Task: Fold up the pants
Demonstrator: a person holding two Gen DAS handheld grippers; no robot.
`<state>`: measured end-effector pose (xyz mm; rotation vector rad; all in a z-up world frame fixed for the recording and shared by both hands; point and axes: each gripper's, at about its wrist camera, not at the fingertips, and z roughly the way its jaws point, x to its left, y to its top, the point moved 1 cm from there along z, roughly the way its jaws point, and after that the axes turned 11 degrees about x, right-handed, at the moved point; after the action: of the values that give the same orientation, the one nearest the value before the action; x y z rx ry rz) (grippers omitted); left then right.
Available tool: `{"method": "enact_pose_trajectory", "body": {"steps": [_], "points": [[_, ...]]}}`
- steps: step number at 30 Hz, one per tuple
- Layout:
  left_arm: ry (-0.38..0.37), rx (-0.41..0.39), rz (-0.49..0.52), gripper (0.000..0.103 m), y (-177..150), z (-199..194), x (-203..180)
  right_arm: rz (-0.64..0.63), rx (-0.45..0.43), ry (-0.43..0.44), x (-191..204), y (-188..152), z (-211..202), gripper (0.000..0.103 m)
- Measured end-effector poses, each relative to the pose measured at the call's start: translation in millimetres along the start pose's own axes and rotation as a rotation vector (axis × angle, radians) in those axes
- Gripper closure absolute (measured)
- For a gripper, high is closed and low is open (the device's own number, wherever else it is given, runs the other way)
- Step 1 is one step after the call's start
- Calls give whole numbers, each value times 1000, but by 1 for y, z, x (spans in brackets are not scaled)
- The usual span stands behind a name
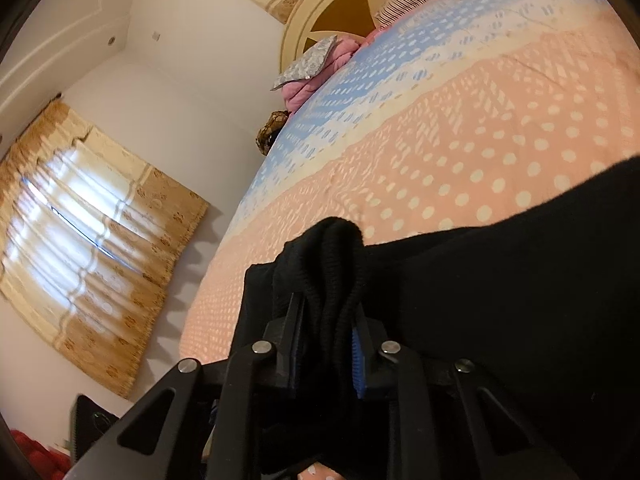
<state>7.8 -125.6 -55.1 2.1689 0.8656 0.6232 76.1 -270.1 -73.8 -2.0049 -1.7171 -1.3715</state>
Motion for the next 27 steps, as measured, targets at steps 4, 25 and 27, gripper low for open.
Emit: {"method": "enact_pose_trajectory", "body": {"steps": [4,25,27], "points": [[-17,-26,14,66,5,-6,-7,-66,0,16,18,-2,-12,87],[-245,47,72,81,54,43,-78,55,-75,-112,-83,-5,-107,88],[-239,53,58,76,52,45,-74,82,-78,-81,-98,-7,-103,88]]}}
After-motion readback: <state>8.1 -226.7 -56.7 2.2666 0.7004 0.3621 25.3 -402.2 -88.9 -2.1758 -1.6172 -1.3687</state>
